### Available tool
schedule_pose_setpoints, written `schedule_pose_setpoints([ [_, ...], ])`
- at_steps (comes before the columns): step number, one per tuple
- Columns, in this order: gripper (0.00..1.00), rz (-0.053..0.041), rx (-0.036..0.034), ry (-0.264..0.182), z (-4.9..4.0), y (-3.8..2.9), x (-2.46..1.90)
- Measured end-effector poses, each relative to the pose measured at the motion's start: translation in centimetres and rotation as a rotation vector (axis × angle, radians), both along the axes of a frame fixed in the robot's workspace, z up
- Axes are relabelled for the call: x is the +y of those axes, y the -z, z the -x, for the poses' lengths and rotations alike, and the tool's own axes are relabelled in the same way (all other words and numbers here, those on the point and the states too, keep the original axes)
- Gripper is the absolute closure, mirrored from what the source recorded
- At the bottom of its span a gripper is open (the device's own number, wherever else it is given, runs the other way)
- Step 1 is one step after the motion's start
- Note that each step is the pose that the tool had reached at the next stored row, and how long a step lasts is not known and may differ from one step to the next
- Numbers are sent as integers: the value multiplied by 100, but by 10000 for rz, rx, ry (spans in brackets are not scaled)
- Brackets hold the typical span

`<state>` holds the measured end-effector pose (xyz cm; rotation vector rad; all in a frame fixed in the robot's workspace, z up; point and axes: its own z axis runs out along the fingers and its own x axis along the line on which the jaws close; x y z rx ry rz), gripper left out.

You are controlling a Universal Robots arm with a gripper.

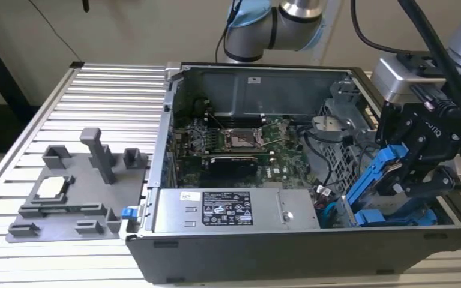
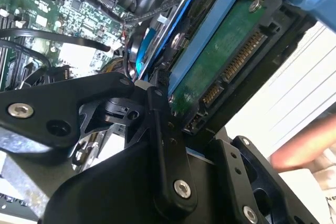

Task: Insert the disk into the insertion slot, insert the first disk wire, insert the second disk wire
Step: 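Insert the disk into the insertion slot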

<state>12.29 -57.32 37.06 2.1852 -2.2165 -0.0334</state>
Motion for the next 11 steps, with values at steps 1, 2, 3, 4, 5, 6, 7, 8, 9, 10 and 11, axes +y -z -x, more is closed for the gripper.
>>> schedule_pose_setpoints([
  [1, 67, 1, 2, 1, 0, 0, 0],
  [2, 66, 1, 1, 0, 0, 0, 0],
  [3, 60, 0, 0, 0, 0, 1, 0],
  [4, 60, 3, 0, 0, 0, 0, 0],
  [5, 53, 2, 0, 0, 0, -1, 0],
  [6, 53, 2, 2, 0, 0, -11, 0],
  [7, 53, 1, 11, -1, 0, -34, 0],
  [8, 53, 1, 21, 0, 0, -64, 0],
  [9, 53, 2, 21, 0, 0, -80, 0],
  [10, 53, -1, 22, 0, 0, -85, 0],
  [11, 53, -9, 17, 0, 0, -85, 0],
])
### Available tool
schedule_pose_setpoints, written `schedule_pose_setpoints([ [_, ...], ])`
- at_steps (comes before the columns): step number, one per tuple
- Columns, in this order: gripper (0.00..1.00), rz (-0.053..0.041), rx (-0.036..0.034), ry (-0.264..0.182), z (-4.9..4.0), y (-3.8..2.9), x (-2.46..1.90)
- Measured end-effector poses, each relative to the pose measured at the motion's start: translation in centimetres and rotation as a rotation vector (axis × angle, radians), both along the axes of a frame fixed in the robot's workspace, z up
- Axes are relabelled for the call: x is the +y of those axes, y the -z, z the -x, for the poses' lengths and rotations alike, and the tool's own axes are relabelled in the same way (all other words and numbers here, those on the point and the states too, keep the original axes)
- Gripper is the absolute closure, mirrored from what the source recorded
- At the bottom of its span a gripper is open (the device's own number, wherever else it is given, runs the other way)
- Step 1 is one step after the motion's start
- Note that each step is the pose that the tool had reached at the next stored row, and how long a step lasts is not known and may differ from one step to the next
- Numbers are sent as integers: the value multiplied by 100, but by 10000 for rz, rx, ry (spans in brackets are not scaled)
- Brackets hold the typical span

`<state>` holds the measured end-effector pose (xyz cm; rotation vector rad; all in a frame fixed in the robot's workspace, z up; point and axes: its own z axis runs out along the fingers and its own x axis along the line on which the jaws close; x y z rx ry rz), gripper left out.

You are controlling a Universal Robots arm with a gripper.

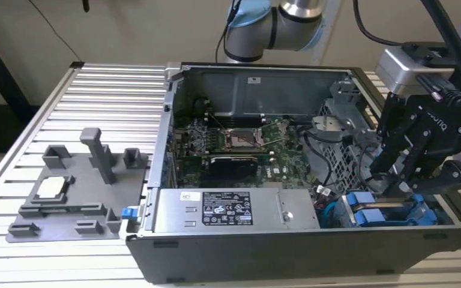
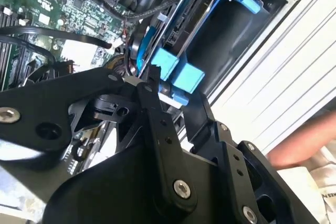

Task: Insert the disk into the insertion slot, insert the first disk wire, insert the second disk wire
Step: 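Insert the disk into the insertion slot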

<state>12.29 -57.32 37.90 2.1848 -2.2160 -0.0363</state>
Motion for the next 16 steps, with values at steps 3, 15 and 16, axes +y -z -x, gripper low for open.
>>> schedule_pose_setpoints([
  [3, 53, -94, -152, -5, -1, -2, 0],
  [15, 53, -131, -205, -291, -84, -1, 28],
  [16, 53, -131, -205, -316, -92, -1, 32],
])
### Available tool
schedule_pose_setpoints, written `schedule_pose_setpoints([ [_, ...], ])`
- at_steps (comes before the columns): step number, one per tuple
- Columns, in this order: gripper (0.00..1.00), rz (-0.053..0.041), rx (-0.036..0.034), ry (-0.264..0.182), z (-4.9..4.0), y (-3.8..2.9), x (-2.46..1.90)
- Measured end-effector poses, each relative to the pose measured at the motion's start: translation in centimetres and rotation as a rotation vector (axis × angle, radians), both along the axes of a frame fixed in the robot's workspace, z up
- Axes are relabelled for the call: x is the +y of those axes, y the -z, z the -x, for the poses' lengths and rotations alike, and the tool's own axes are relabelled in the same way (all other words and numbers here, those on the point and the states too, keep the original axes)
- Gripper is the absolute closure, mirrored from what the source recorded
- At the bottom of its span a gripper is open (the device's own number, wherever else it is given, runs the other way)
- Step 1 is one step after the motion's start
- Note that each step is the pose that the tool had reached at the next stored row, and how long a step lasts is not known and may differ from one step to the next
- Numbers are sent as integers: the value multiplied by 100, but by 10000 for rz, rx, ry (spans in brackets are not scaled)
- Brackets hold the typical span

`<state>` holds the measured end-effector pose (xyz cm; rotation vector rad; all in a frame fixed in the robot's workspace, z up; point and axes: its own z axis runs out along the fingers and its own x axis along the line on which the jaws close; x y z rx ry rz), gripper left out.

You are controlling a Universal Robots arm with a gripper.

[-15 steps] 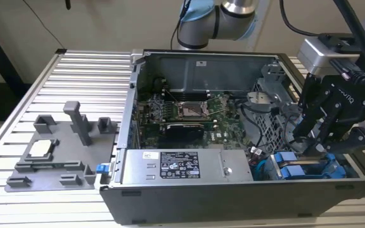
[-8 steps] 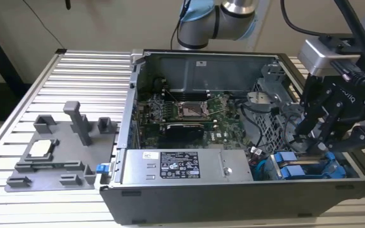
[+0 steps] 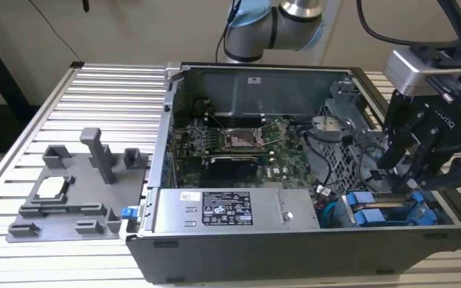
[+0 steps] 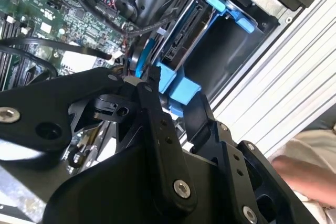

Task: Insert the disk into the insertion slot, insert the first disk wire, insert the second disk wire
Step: 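Insert the disk into the insertion slot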

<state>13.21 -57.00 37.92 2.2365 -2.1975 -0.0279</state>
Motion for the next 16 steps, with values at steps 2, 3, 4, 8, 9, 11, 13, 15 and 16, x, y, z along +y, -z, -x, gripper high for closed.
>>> schedule_pose_setpoints([
  [2, 53, 1, 0, -46, -17, 0, 4],
  [3, 53, 2, 0, -67, -26, -1, 5],
  [4, 53, 2, 0, -92, -37, -1, 6],
  [8, 53, -8, 0, -188, -92, -1, 9],
  [9, 53, -9, 0, -209, -105, -1, 11],
  [11, 53, -20, 0, -255, -135, 0, 13],
  [13, 53, -24, 0, -298, -162, -1, 17],
  [15, 53, -32, 0, -334, -188, -1, 20],
  [16, 53, -37, 0, -354, -201, -1, 22],
])
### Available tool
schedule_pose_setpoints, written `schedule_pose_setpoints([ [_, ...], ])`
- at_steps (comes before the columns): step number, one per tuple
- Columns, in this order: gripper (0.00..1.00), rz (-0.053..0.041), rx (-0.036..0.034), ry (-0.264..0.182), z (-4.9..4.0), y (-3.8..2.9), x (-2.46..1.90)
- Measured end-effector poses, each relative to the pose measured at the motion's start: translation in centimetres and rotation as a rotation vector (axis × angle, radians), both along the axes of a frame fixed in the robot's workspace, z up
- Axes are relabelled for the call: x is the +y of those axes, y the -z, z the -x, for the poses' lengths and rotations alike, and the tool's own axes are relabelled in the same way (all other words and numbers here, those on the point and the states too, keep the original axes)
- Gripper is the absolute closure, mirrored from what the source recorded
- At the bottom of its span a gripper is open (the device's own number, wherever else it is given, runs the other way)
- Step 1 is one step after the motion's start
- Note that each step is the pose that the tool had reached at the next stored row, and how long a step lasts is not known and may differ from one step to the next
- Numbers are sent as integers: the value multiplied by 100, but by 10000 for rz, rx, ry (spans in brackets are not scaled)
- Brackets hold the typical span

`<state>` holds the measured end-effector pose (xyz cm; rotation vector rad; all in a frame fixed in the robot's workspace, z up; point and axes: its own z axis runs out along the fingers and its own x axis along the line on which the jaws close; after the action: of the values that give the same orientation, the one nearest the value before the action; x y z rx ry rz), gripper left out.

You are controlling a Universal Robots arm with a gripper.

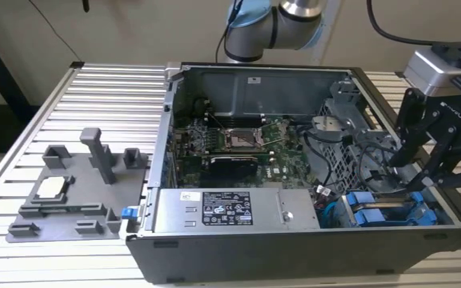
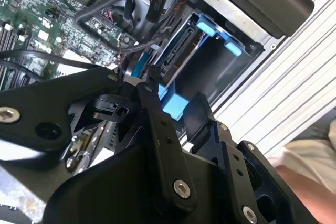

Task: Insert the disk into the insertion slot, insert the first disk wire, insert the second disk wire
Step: 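Insert the disk into the insertion slot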

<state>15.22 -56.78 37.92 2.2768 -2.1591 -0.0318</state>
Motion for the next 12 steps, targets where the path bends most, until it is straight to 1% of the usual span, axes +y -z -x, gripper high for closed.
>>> schedule_pose_setpoints([
  [5, 53, -20, 0, -74, -49, 1, 21],
  [9, 53, -31, 0, -110, -74, -1, 57],
  [12, 53, -98, 0, -124, -85, -3, 82],
])
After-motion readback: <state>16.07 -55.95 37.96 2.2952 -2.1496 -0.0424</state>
